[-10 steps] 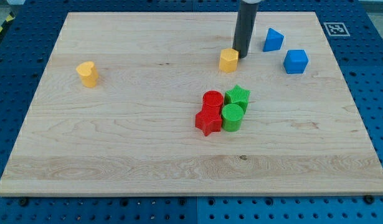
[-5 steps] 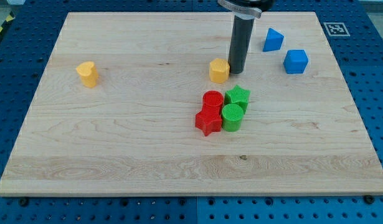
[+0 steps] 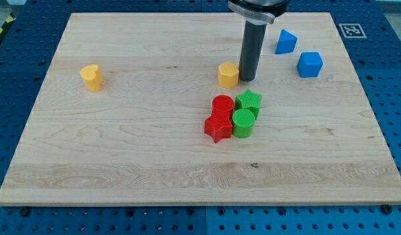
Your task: Place the yellow hexagon right to the yellow heart
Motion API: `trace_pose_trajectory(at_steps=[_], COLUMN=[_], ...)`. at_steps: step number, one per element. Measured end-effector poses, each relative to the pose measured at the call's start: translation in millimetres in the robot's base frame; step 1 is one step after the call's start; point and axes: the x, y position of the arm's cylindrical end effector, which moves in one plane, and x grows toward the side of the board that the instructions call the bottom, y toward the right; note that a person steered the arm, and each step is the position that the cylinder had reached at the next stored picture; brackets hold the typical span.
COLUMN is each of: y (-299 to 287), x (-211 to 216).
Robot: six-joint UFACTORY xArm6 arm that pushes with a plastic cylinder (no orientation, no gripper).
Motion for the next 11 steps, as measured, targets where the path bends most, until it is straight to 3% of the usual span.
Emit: trace_pose_trajectory(at_steps=[7, 11], y=[-188, -206], x=[12, 23])
